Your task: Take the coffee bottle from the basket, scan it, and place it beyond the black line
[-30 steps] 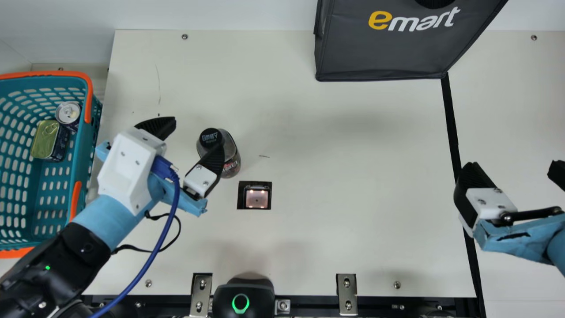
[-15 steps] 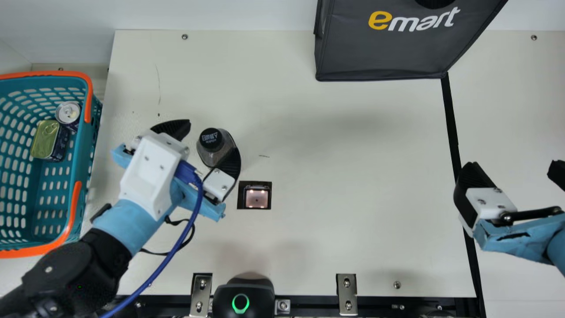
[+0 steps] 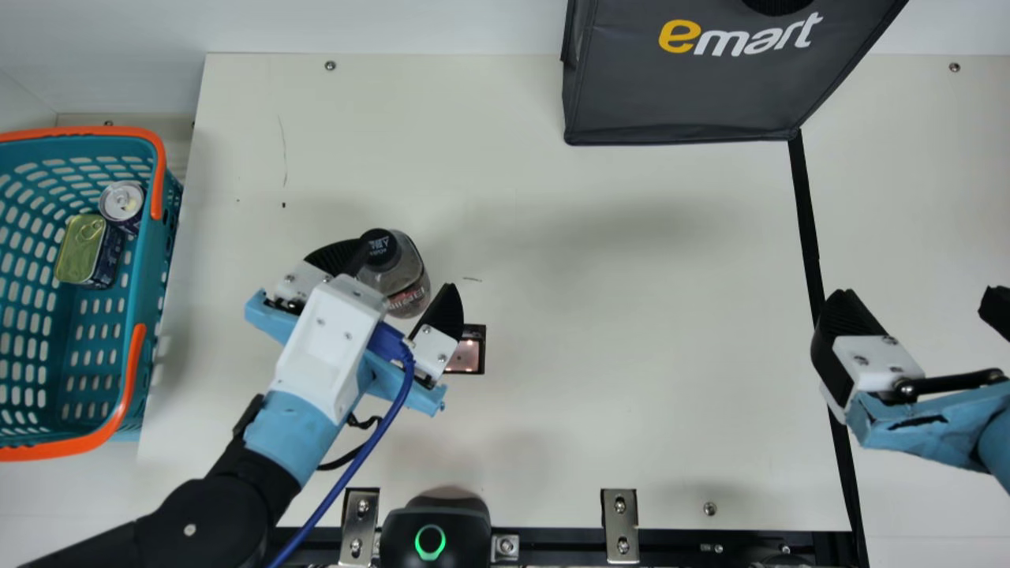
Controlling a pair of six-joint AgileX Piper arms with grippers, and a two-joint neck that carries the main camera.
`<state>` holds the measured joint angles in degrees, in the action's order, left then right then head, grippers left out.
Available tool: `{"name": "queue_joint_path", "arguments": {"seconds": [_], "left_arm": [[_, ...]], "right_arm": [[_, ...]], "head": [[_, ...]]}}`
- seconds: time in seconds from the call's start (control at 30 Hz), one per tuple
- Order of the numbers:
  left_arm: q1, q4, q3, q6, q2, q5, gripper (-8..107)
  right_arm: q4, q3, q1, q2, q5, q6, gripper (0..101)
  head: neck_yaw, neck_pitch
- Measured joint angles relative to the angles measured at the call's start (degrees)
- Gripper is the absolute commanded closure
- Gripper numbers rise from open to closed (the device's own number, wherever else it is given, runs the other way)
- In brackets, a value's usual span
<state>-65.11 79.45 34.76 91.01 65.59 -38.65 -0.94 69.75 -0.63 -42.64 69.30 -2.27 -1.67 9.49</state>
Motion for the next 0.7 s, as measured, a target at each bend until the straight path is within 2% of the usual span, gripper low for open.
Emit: {"name": "queue_joint_path", "arguments": {"seconds": [0.2, 0.43, 0.7], "left_arm": [[2.1, 1.9, -1.6, 3.1, -0.8, -1.7, 9], [4.6, 2.3, -2.0, 3.8, -1.5, 0.3, 9], [3.8, 3.1, -1.8, 6.6, -0.1, 2.0, 9]], "right_arm": [[0.0, 0.0, 0.0, 0.0, 0.0, 0.0, 10], [0.0, 0.0, 0.0, 0.0, 0.0, 0.0, 10], [0.0, 0.0, 0.0, 0.0, 0.0, 0.0, 10]], "head": [[0.0, 0.0], [0.0, 0.0], [0.1, 0.0]]}}
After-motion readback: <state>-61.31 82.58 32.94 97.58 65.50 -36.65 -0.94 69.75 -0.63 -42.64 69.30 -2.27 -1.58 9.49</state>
